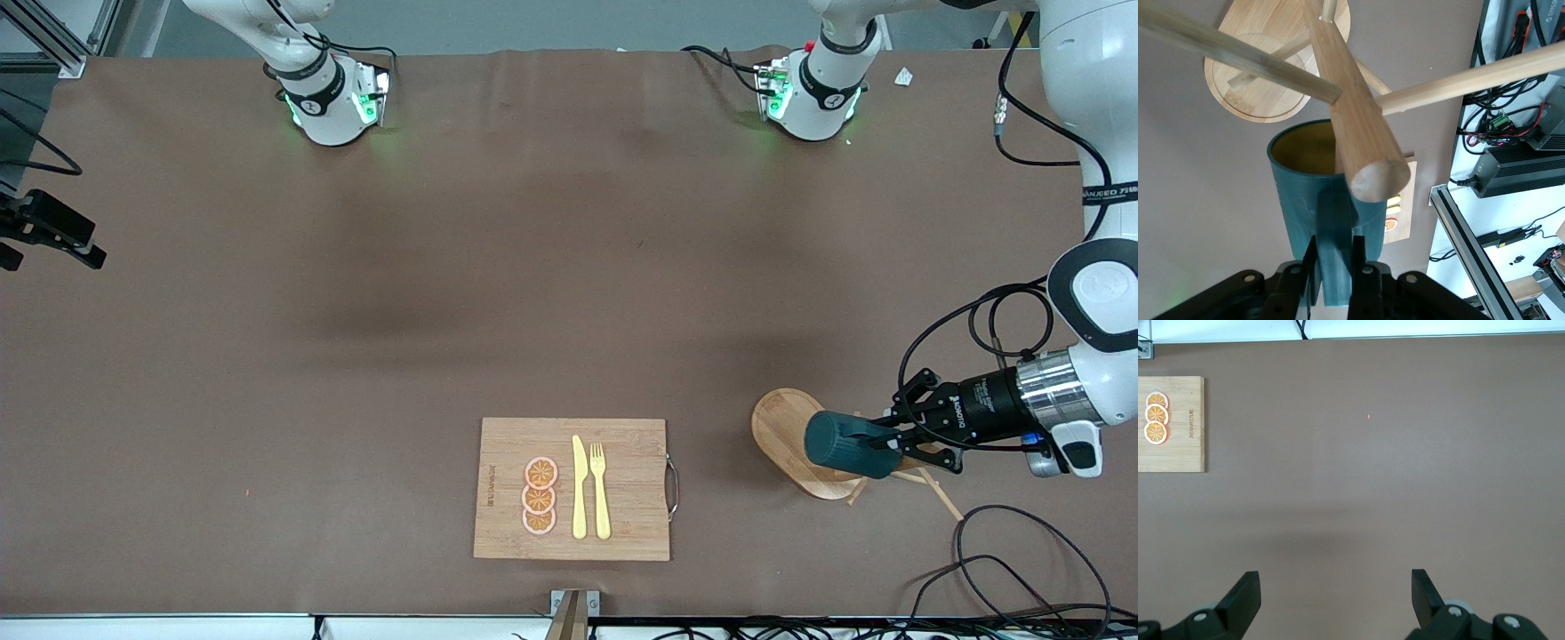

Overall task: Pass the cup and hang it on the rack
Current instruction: 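Slide the mug handle onto a rack peg with the left gripper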

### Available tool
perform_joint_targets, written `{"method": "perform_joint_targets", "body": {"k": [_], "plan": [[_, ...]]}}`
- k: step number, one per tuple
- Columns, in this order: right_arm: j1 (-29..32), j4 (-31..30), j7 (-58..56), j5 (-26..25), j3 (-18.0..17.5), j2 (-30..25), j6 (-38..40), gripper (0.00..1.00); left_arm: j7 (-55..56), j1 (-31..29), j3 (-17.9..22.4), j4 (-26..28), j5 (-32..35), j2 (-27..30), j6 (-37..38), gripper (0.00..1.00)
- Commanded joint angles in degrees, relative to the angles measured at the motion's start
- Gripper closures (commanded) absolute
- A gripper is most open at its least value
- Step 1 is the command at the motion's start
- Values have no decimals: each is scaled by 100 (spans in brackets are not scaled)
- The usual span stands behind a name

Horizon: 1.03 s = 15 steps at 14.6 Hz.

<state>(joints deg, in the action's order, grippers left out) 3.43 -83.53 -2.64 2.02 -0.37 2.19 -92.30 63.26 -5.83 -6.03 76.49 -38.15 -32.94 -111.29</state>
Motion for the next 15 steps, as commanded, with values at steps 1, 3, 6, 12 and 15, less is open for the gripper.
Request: {"method": "perform_joint_targets", "body": {"k": [1,3,6,12,15], "plan": [[88,65,62,53,-68,28,37,0,-85,-15,-21,-64,-140,-55,-42,97],[88,65,62,53,-59,28,37,0,-129,-24,-21,-56,-140,-64,-68,96],[88,65,62,53,-59,28,37,0,-173,-33,-21,-64,-140,-108,-68,94],[88,65,62,53,-68,28,37,0,-164,-59,-21,-56,-140,-108,-68,91],[88,65,62,53,-59,28,37,0,-182,-112,-21,-56,-140,-108,-68,90]]}}
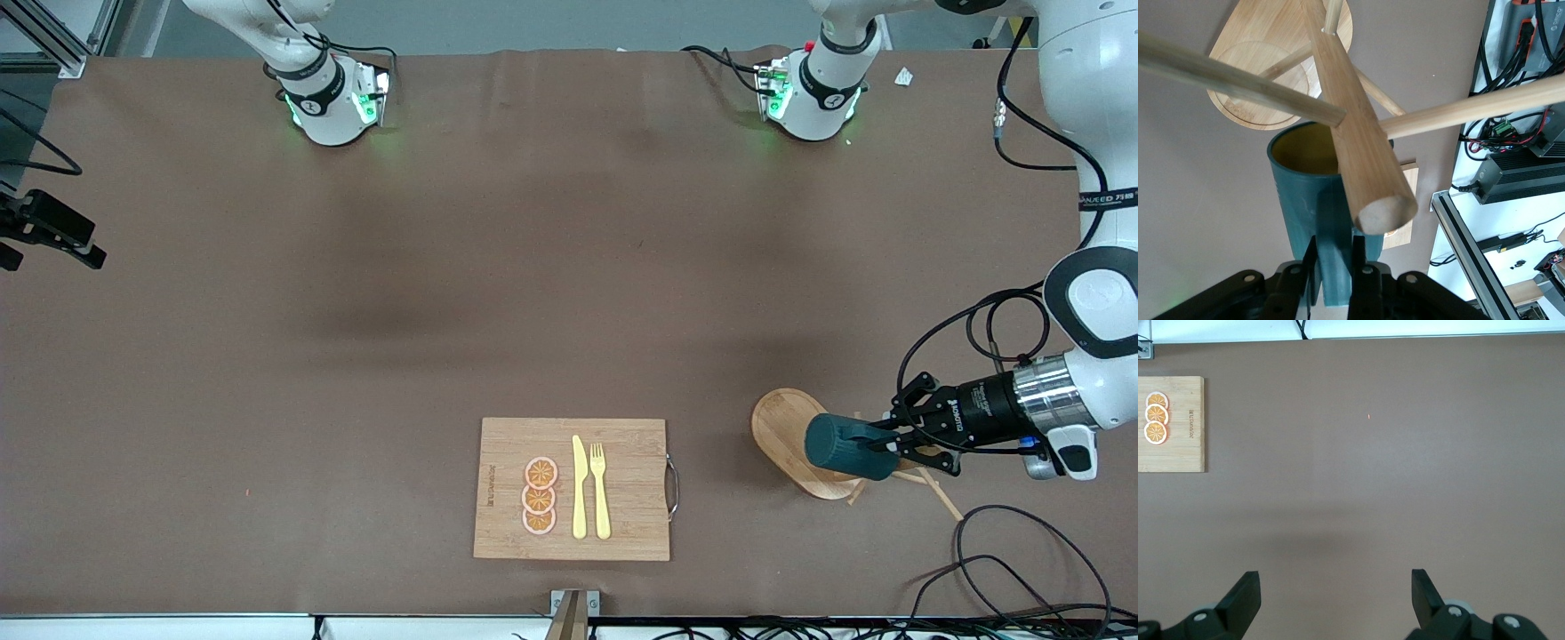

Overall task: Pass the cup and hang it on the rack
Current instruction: 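Slide the mug handle onto a rack peg with the left gripper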

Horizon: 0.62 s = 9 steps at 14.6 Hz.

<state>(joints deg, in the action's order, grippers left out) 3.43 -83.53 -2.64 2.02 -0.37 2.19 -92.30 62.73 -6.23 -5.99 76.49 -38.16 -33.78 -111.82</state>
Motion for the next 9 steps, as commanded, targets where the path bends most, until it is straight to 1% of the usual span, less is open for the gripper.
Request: {"method": "perform_joint_targets", "body": {"k": [1,3,5,6,7,9], "plan": [[88,65,62,53,-68,28,37,0,-156,-80,-26,-55,-139,-23,-16,90],[88,65,62,53,-68,28,37,0,-156,-80,-26,-47,-139,-23,-16,88],[88,65,62,53,-68,28,37,0,-156,-71,-26,-47,-140,-32,-16,82],[88,65,62,53,-59,28,37,0,-165,-71,-26,-47,-139,-40,-16,76],[88,65,62,53,-68,28,37,0,-165,-71,-26,-47,-139,-41,-16,68],[88,65,62,53,-68,28,37,0,-165,-63,-34,-47,-139,-41,-16,46]]}}
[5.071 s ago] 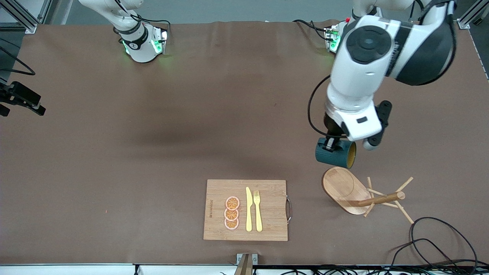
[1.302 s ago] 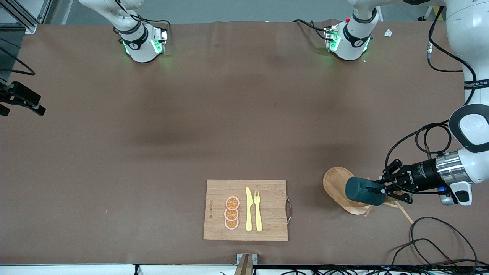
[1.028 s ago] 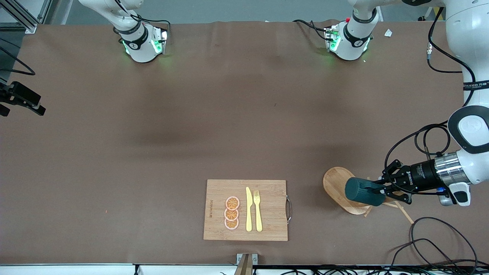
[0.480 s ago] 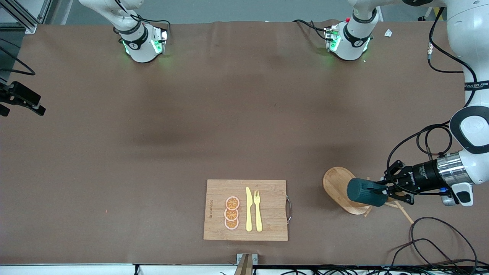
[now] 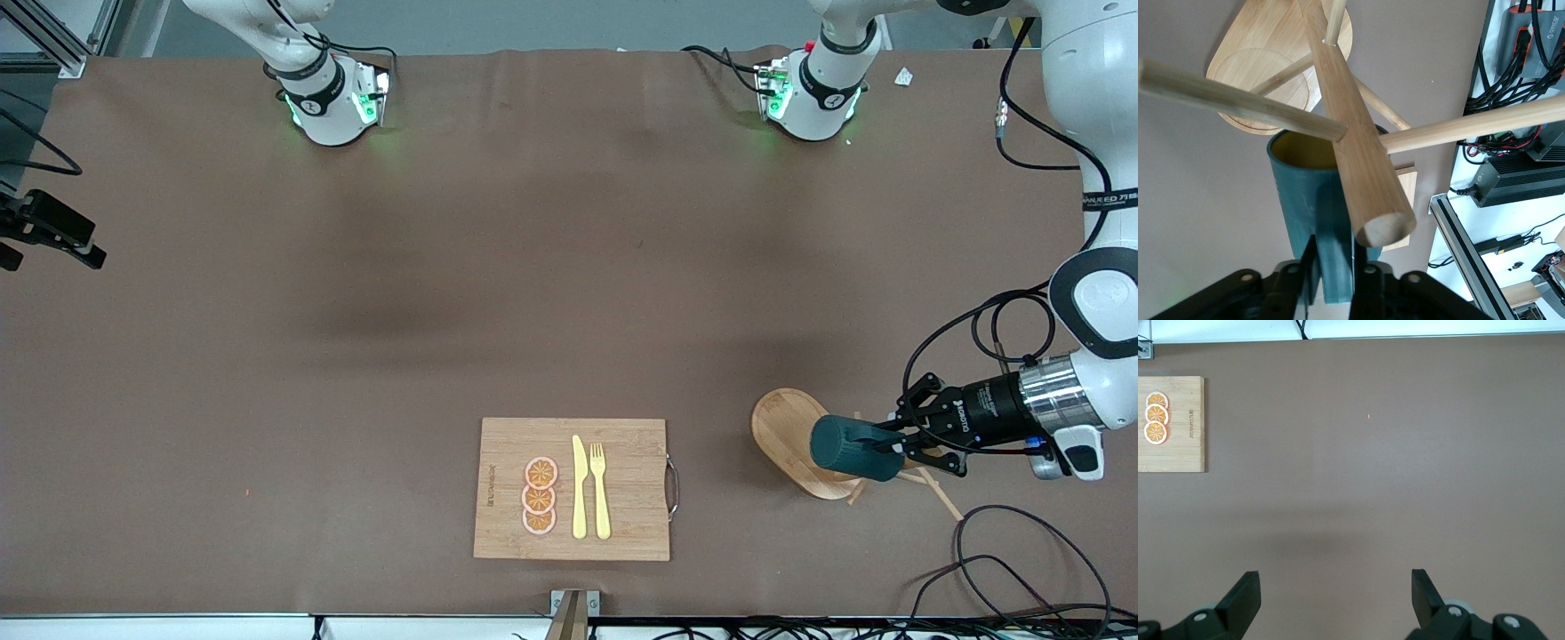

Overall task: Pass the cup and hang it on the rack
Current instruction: 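Slide the mug handle onto a rack peg with the left gripper, then open the left gripper and draw it back from the hanging mug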

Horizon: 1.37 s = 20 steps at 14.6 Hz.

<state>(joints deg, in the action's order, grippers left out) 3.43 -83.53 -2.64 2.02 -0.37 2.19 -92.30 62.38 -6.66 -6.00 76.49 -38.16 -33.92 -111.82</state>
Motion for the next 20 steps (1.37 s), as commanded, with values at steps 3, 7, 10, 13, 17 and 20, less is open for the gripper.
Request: {"method": "perform_joint_targets", "body": {"k": [3,7,10,13,17,20], "plan": [[88,65,62,53,-59,28,37,0,-129,-19,-32,-47,-122,25,-6,7],[88,65,62,53,-68,28,37,0,-68,51,-50,-47,-69,219,3,1],[88,65,62,53,-68,28,37,0,-103,51,-67,-55,263,552,116,1],[88,65,62,53,-59,28,37,0,-268,16,-409,-47,1254,825,275,1],[88,65,62,53,-68,28,37,0,-1025,24,-709,-55,2478,1001,731,0],[88,65,62,53,-68,28,37,0,-2050,24,-709,-55,2979,1256,1039,0]]}}
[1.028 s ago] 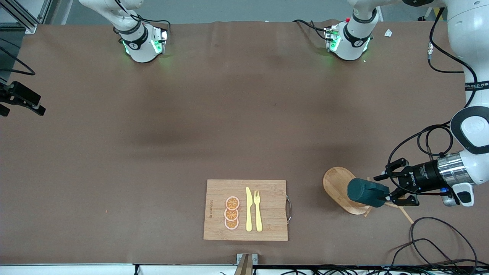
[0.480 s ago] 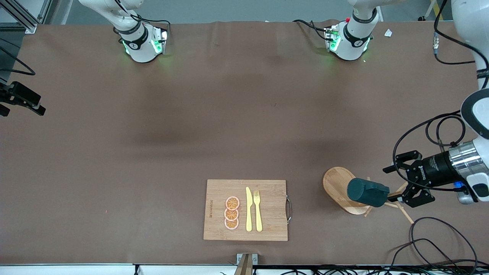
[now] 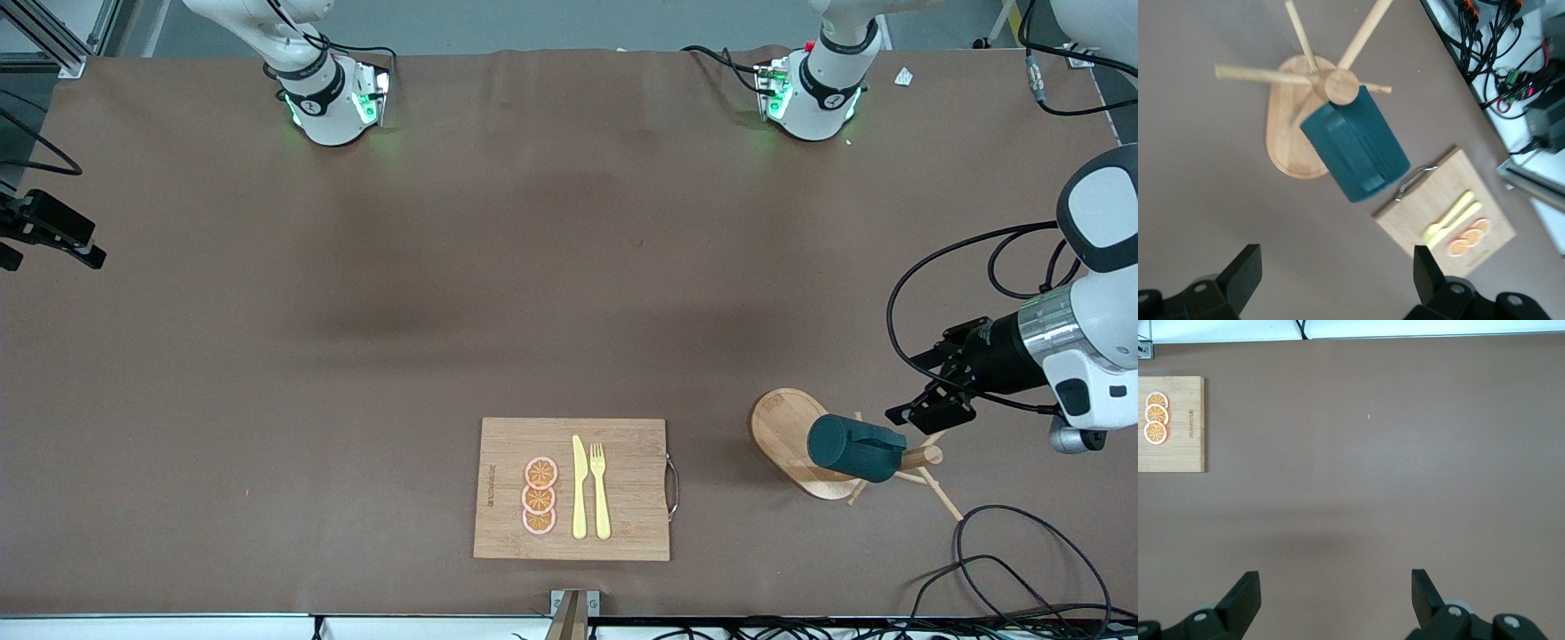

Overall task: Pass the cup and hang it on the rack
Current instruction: 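Open the left gripper and draw it back from the hanging mug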

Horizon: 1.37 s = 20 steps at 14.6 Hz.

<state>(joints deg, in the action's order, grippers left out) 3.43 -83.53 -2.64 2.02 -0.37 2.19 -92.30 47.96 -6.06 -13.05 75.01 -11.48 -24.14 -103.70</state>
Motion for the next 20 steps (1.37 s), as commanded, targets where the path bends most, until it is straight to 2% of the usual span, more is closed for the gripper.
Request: {"method": "perform_joint_targets", "body": {"k": [1,4,8,17,20], "plan": [[88,65,62,53,-60,27,37,0,-865,-27,-5,93,513,374,349,0],[88,65,62,53,-60,27,37,0,-1585,-44,-66,93,1076,716,735,0],[88,65,62,53,-60,27,37,0,-2553,-71,-49,101,1463,1147,1315,0],[88,65,62,53,-60,27,45,0,-3609,-194,21,145,1394,1710,2125,0],[88,65,62,53,-68,27,45,0,-3644,-1,390,469,1140,2052,2152,0]]}}
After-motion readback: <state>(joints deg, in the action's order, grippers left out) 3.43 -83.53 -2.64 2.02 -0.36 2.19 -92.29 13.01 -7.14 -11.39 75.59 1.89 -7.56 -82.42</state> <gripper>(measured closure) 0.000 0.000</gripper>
